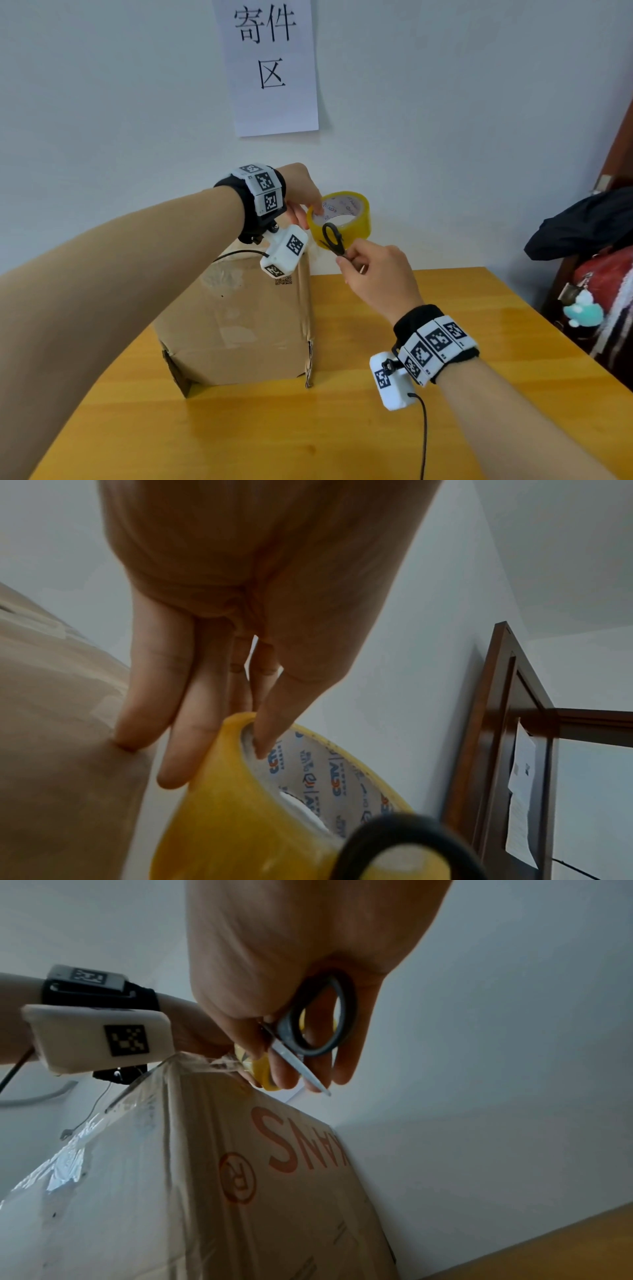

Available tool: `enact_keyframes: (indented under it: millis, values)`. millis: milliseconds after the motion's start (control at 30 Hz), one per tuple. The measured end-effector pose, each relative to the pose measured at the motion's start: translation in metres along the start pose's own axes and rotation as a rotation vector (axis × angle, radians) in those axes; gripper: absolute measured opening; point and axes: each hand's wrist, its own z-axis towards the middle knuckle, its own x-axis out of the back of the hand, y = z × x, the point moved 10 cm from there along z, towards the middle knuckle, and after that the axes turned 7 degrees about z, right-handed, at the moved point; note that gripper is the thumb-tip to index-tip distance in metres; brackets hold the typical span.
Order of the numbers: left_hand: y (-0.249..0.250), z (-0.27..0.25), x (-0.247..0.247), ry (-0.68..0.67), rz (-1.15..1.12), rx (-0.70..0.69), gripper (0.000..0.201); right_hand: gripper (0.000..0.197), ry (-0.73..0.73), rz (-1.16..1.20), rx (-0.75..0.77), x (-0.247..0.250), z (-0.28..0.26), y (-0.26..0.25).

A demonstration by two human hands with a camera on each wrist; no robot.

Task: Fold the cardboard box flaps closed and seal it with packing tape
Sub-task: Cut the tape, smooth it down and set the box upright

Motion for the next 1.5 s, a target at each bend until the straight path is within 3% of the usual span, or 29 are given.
enact_keyframes:
  millis: [200,1067,1300,1500]
  values:
    - [-0.001,0.001,0.002,0.015,0.037,-0.003,0.033,0.021,0.061,-0.013,0.032,0.007,0.001,-0.012]
    - [0.009,-0.003,-0.007,0.007,0.108,-0.034,0.033,0.025,-0.052,0.008,-0.055,-0.005,0.008,-0.025]
    - [0.007,-0.004,-0.002,0.008,0.079,-0.033,0.032,0.025,-0.069,-0.070,0.013,-0.011,0.008,-0.022]
    - [0.004,-0.002,-0.003,0.002,0.069,-0.020,0.032,0.024,-0.303,-0.261,0.002,-0.039,-0.023,0.016]
